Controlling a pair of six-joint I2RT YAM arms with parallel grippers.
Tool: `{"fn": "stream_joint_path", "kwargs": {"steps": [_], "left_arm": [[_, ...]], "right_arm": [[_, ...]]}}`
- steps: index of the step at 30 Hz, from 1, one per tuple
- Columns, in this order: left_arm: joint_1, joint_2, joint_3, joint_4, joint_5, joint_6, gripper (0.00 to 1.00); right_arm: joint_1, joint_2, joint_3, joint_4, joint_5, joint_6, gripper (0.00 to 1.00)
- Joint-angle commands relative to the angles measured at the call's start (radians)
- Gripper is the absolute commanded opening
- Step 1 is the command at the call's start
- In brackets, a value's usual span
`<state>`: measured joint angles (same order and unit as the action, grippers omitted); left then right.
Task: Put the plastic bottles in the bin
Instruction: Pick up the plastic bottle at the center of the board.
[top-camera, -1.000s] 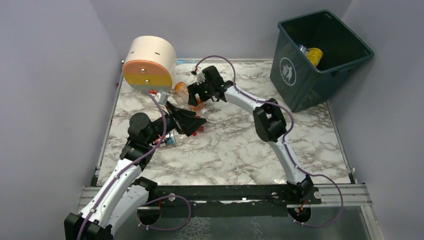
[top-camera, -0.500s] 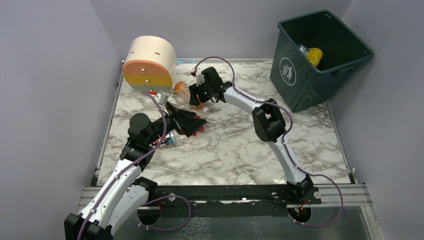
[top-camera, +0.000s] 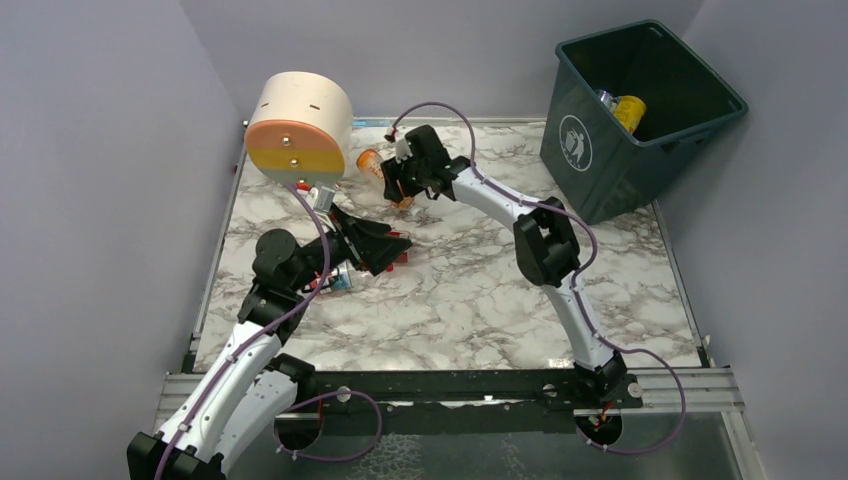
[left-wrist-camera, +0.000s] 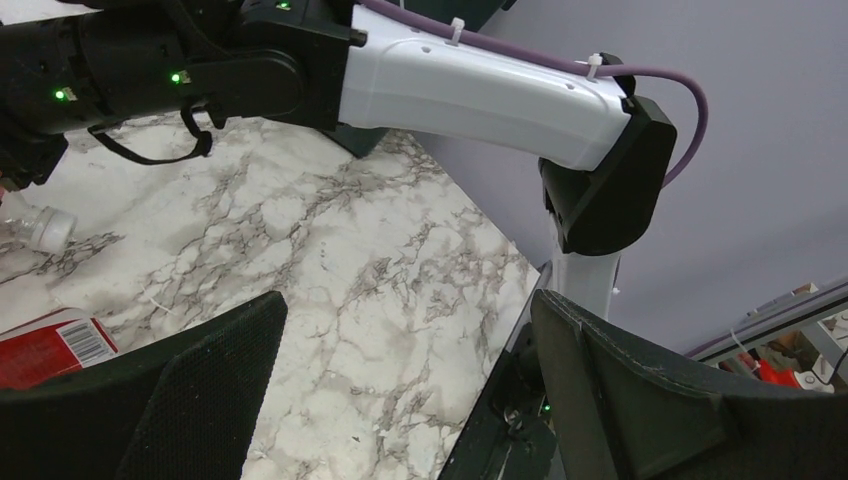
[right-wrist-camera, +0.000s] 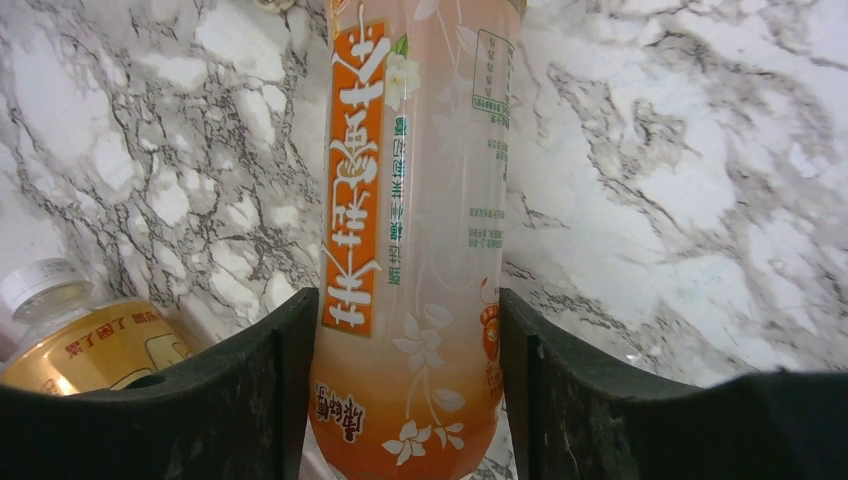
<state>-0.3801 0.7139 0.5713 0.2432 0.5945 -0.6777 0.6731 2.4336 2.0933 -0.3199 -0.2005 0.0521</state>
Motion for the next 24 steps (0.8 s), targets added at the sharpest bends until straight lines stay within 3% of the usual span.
{"fn": "stream_joint_path", "kwargs": {"steps": [1,24], "left_arm": [[-0.003,-0.025,0.001,0.006,-0.001,-0.009,0.99],[-0.003,-0.016,-0.019,0.015,-0.004,-0.037,0.99]], "right_arm": [[-0.005,-0.117,-0.016,-0.017,0.074,-0.004,0.56],[-0.116,-0.456,-0.107,-0.087,0.124,0.023,0.56]]}}
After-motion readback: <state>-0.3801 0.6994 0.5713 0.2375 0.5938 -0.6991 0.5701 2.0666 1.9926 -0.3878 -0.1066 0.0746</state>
